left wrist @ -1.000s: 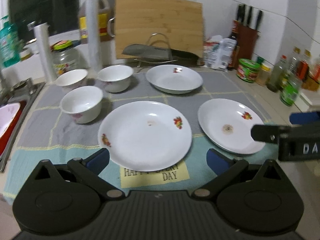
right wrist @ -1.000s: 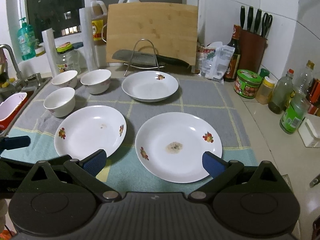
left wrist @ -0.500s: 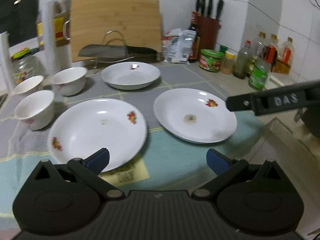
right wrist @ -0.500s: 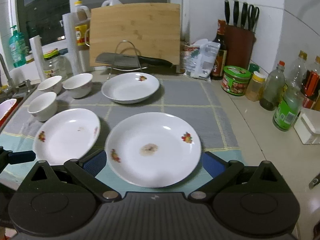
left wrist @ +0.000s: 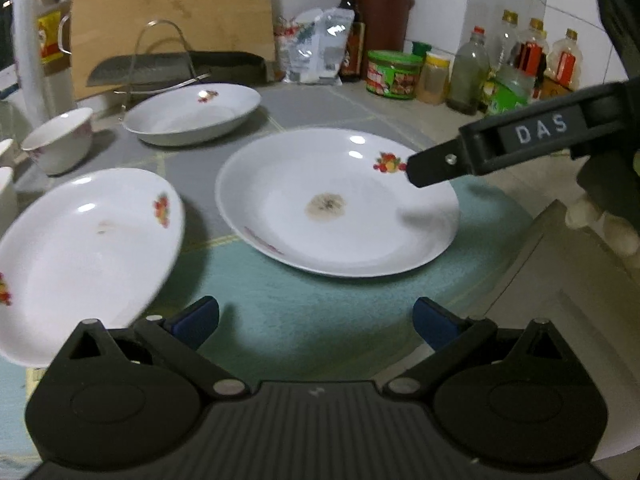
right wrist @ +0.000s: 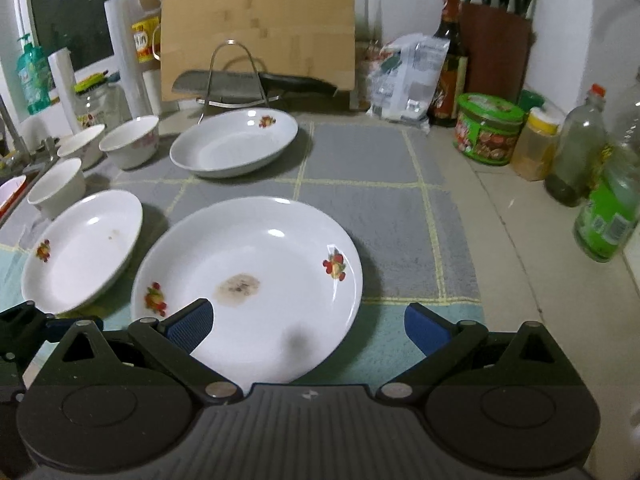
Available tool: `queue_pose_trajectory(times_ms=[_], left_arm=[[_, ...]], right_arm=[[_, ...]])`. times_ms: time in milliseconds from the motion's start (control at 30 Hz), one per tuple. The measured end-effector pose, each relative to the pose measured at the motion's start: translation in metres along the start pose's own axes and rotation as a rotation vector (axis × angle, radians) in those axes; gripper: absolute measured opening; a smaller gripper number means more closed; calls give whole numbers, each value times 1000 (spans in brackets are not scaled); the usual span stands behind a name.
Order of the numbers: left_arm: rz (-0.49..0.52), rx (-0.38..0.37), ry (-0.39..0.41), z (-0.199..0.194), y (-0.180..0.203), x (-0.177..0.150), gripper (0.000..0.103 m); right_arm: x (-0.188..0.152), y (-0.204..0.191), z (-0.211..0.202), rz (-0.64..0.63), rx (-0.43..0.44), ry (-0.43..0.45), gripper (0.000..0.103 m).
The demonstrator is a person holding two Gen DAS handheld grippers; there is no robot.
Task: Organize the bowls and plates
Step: 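Move the right gripper to the rim of the stained round plate, then close the right gripper on the plate rim and lift the plate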
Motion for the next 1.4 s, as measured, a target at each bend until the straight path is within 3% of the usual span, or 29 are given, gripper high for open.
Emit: queue_pose_trajectory(times_ms=[433,933,1400], left_arm=[[4,72,1,25,9,13,103],[-8,84,1,28,9,15,103],[59,60,-1,29,10,19,103]], right_arm=[[10,18,57,-85,115,-123,103],[44,19,82,-194,183,-143,103],[64,14,94,-340,331,-164,103]])
Point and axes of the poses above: each gripper's, at about its wrist camera, not at the fingertips, and z roughly the way its jaws point, y to its right, x to its top, the point moved 3 cm from there along z, roughly the way its jaws point, and after that the axes turned 9 degrees about -y, right-handed, at the moved point
